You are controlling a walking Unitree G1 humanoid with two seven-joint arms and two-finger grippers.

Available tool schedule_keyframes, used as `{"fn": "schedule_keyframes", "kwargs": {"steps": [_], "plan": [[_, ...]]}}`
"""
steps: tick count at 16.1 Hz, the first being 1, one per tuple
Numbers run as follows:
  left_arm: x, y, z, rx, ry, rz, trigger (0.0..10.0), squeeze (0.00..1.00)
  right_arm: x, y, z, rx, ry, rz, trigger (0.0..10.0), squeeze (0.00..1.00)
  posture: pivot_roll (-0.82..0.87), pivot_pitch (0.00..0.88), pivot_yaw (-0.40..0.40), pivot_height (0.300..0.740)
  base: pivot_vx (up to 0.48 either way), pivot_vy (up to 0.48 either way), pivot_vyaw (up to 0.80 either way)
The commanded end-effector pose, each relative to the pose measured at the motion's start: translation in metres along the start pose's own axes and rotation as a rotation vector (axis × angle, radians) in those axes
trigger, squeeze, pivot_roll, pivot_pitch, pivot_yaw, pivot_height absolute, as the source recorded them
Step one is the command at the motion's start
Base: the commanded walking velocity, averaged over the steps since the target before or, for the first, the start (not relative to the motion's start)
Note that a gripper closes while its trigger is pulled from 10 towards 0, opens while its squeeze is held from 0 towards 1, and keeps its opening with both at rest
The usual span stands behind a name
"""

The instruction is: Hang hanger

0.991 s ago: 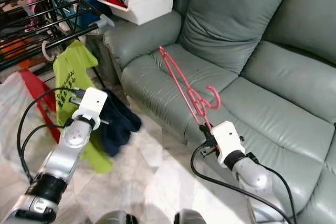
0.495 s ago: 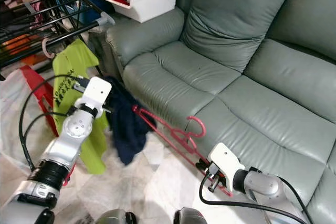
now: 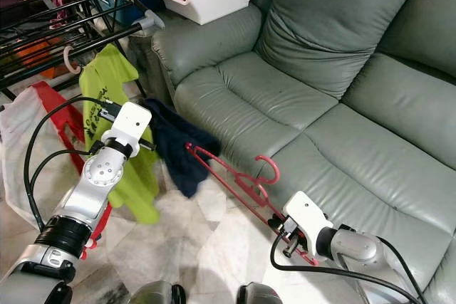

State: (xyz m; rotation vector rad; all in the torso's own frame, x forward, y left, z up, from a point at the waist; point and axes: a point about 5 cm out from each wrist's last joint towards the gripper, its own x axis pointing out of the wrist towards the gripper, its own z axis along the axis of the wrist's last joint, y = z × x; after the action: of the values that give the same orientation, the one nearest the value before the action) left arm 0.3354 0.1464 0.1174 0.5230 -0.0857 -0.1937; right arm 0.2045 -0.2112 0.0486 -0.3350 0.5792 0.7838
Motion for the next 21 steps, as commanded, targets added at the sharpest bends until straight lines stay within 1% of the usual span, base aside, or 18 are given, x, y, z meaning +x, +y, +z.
{"fn": "schedule_keyframes", "kwargs": {"steps": [1,14,15,16,17,18,20,21], "plan": [[0.002,0.006,0.006,0.008,-0.031,0.007,10.0,0.00,0.000,0.000,-0.001,0.005,0.006,-0.002,10.0,0.00,-0.09,0.030,0.039,0.740,0.000,0.000,0.00],[0.002,0.006,0.006,0.008,-0.031,0.007,10.0,0.00,0.000,0.000,-0.001,0.005,0.006,-0.002,10.0,0.00,-0.09,0.030,0.039,0.740,0.000,0.000,0.00],[0.001,0.004,0.007,0.001,-0.056,-0.023,10.0,0.00,0.000,-0.001,-0.001,0.000,0.011,-0.010,10.0,0.00,-0.09,0.030,0.039,0.740,0.000,0.000,0.00],[-0.006,-0.014,0.021,0.040,-0.168,-0.158,10.0,0.00,0.003,-0.007,0.004,-0.019,-0.010,-0.018,10.0,0.00,-0.09,0.037,0.033,0.740,0.000,0.000,0.00],[-0.023,-0.046,0.043,0.082,-0.333,-0.375,10.0,0.00,0.010,-0.021,0.010,-0.046,-0.024,-0.073,10.0,0.00,-0.09,0.037,0.032,0.740,0.000,0.000,0.00],[-0.023,-0.046,0.043,0.078,-0.337,-0.380,10.0,0.00,0.010,-0.021,0.010,-0.044,-0.023,-0.079,10.0,0.00,-0.09,0.037,0.032,0.740,0.000,0.000,0.00],[-0.025,-0.049,0.049,0.068,-0.358,-0.404,10.0,0.00,0.015,-0.026,0.010,-0.002,-0.019,-0.113,10.0,0.00,-0.09,0.036,0.031,0.740,0.000,0.000,0.00],[-0.026,-0.052,0.054,0.052,-0.377,-0.415,10.0,0.00,0.022,-0.029,0.009,0.056,-0.018,-0.131,10.0,0.00,-0.09,0.035,0.031,0.740,0.000,0.000,0.00]]}}
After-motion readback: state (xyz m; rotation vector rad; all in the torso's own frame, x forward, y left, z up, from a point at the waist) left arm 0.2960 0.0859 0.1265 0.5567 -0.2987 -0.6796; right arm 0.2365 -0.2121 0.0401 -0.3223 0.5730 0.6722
